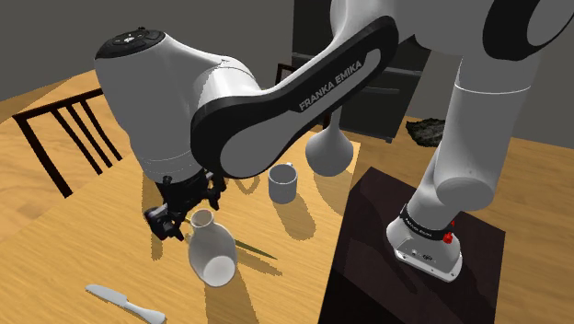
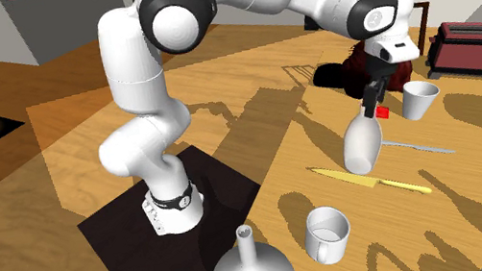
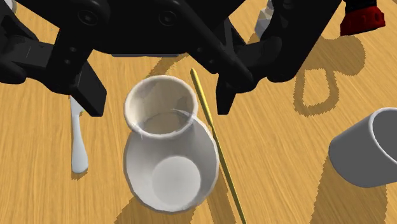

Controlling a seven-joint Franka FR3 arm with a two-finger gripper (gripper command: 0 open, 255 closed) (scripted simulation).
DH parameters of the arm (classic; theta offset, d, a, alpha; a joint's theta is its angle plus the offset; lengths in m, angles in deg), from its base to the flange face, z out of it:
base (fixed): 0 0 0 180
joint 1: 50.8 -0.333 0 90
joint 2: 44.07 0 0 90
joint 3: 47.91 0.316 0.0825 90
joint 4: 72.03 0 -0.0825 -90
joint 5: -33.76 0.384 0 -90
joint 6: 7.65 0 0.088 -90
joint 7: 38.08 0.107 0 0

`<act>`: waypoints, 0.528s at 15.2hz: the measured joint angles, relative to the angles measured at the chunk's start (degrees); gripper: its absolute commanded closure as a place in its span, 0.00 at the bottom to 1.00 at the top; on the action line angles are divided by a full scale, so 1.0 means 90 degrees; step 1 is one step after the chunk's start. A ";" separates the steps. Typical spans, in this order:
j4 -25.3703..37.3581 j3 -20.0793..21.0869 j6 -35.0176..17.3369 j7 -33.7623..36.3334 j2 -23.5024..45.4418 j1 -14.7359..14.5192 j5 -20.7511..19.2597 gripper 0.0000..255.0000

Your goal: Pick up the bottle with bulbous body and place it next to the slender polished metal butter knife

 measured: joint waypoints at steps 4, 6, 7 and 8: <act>0.0078 0.0012 0.0096 -0.0030 -0.0034 0.0010 0.0036 0.00; 0.0245 0.0060 0.0366 -0.0118 -0.0198 0.0053 0.0181 0.00; 0.0383 0.0077 0.0551 -0.0192 -0.0280 0.0086 0.0260 0.00; 0.0435 0.0088 0.0622 -0.0199 -0.0307 0.0084 0.0284 0.00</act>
